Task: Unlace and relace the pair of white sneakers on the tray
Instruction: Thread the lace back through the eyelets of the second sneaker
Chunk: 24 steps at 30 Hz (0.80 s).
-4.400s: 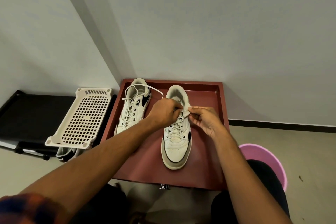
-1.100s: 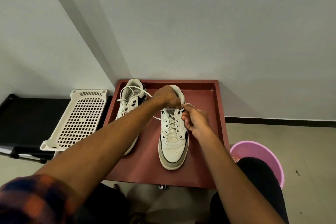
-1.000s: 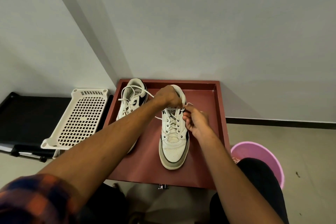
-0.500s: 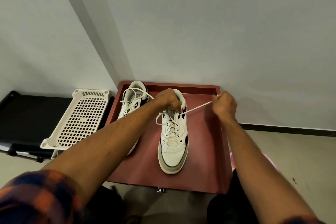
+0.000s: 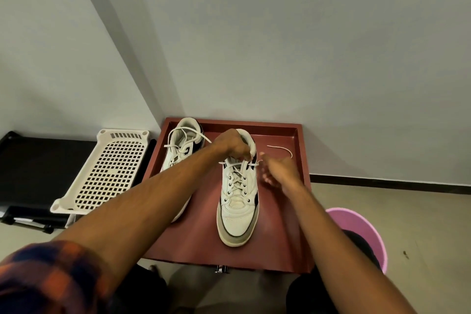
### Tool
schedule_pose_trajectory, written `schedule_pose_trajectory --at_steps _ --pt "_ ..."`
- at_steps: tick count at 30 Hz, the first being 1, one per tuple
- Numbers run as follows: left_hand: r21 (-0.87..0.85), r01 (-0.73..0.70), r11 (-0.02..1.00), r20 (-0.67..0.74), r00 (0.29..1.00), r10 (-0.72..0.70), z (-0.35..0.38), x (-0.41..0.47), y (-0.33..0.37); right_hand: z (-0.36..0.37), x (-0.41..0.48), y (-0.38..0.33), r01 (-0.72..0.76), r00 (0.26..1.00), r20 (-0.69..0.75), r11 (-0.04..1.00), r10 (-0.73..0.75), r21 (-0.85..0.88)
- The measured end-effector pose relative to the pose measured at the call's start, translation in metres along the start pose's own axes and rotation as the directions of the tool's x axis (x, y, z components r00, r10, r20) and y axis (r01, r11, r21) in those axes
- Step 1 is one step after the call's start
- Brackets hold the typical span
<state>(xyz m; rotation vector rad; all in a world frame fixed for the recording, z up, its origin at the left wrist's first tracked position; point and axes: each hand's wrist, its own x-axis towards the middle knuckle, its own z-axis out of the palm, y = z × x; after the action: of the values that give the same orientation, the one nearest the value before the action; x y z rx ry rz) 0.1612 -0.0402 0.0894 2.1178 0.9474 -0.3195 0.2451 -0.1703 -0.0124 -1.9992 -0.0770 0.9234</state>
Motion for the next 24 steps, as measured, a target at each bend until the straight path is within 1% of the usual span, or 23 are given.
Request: schedule_pose_trajectory --at_steps 1,3,5,6,8,9,10,11,12,13,14,15,16,17,18,19,20,22,24 --pt "-0.002 -0.003 1.000 -0.008 1.000 0.003 0.001 0.001 -0.001 0.009 -0.004 0.002 -0.037 0.998 0.047 0.994 0.032 0.104" --pt "-0.012 -0.008 1.000 -0.024 1.000 0.008 0.003 0.003 -0.004 0.018 -0.003 0.005 -0.074 0.996 0.060 0.961 0.060 0.265" --pt "0.003 -0.011 1.000 -0.036 0.999 0.011 0.004 0.005 -0.008 0.023 -0.001 0.004 -0.117 0.993 0.077 0.905 0.094 0.408" --pt "0.012 -0.021 1.000 -0.041 0.999 0.021 0.005 0.005 -0.009 0.024 0.000 0.004 -0.135 0.991 0.081 0.884 0.110 0.447" --pt "0.030 -0.047 0.998 -0.047 0.998 0.048 0.006 0.007 -0.011 0.024 0.002 0.006 -0.122 0.992 0.068 0.879 0.102 0.461" --pt "0.043 -0.054 0.998 -0.048 0.997 0.056 0.006 0.008 -0.011 0.022 0.003 0.005 -0.090 0.996 0.043 0.889 0.079 0.449" --pt "0.065 -0.053 0.996 -0.052 0.997 0.057 0.005 0.008 -0.012 0.018 0.005 0.004 -0.029 0.999 -0.010 0.920 0.036 0.391" --pt "0.086 -0.054 0.995 -0.055 0.997 0.059 0.005 0.008 -0.011 0.011 0.009 0.003 0.048 0.996 -0.089 0.960 -0.024 0.274" --pt "0.100 -0.050 0.994 -0.051 0.997 0.056 0.004 0.008 -0.011 0.003 0.011 -0.002 0.116 0.980 -0.172 0.986 -0.095 0.117" --pt "0.115 -0.049 0.992 -0.047 0.997 0.054 0.004 0.009 -0.012 -0.005 0.013 -0.008 0.155 0.959 -0.234 0.987 -0.160 -0.039" --pt "0.132 -0.046 0.990 -0.042 0.998 0.052 0.004 0.010 -0.012 -0.014 0.015 -0.015 0.155 0.944 -0.267 0.975 -0.194 -0.160" --pt "0.154 -0.039 0.987 -0.033 0.998 0.044 0.004 0.013 -0.013 -0.024 0.017 -0.022 0.140 0.930 -0.303 0.964 -0.207 -0.227" --pt "0.189 -0.025 0.982 -0.026 0.999 0.031 0.004 0.014 -0.014 -0.035 0.024 -0.027 0.121 0.912 -0.354 0.961 -0.207 -0.249" --pt "0.224 -0.017 0.975 -0.018 1.000 0.022 0.003 0.015 -0.015 -0.048 0.030 -0.031 0.125 0.894 -0.397 0.966 -0.209 -0.226" --pt "0.234 -0.024 0.972 -0.005 1.000 0.025 0.002 0.016 -0.016 -0.060 0.036 -0.034 0.151 0.894 -0.400 0.976 -0.202 -0.155" --pt "0.219 -0.038 0.975 0.012 0.999 0.036 0.002 0.017 -0.017 -0.070 0.040 -0.033 0.184 0.909 -0.368 0.980 -0.196 -0.070" --pt "0.196 -0.056 0.979 0.015 0.998 0.054 0.001 0.020 -0.019 -0.076 0.040 -0.032 0.216 0.932 -0.294 0.976 -0.212 -0.017" --pt "0.141 -0.086 0.986 0.013 0.996 0.085 0.002 0.020 -0.025 -0.077 0.036 -0.024 0.260 0.955 -0.127 0.963 -0.267 -0.065" --pt "0.023 -0.151 0.988 -0.017 0.988 0.151 0.002 0.022 -0.036 -0.066 0.029 -0.016 0.337 0.937 -0.039 0.930 -0.346 -0.148"
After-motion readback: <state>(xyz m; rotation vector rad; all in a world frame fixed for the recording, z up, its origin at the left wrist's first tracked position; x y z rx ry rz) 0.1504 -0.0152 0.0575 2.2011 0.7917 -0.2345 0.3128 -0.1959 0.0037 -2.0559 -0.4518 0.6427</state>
